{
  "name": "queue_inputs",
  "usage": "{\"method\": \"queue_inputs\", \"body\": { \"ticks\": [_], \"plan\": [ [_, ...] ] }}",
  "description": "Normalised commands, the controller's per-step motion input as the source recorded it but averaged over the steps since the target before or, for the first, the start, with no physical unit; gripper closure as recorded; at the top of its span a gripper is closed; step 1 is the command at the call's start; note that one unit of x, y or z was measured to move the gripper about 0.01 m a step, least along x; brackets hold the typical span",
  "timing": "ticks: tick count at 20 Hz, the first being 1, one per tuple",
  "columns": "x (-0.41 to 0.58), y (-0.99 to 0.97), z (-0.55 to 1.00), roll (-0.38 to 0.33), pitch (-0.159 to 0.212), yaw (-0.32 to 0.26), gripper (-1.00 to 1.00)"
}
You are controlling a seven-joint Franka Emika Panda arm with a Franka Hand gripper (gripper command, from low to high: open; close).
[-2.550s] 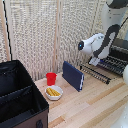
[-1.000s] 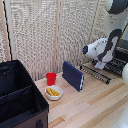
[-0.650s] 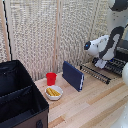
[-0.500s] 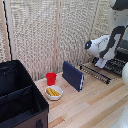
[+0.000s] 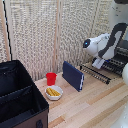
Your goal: Gently stretch your hand towards the oven tray's handle, obtaining a firm grip, and draw it cautiously out of the oven. Transition your grip to the hot dog bowl, gingerly seizing the edge, and elevate it from the surface. Hover the bowl over the tray, delicately lower it, and temper your grip, establishing the bowl's equilibrium.
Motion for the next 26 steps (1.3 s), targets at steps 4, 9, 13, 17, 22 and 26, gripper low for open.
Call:
{"method": "queue_inputs", "body": {
  "ticks": [4,9,13,17,22,26],
  "plan": [
    [0.0,0.57,0.0,0.0,0.0,0.024,1.0],
    [0.041,0.31,-0.01,0.0,0.011,0.002,1.0],
    [0.026,0.16,0.0,0.016,0.007,0.003,-1.0],
    [0.001,0.18,0.0,0.009,-0.02,0.015,-1.0],
    [0.016,0.15,0.1,0.017,-0.043,0.011,-1.0],
    [0.198,0.19,0.49,-0.014,-0.009,-0.042,-1.0]
  ]
}}
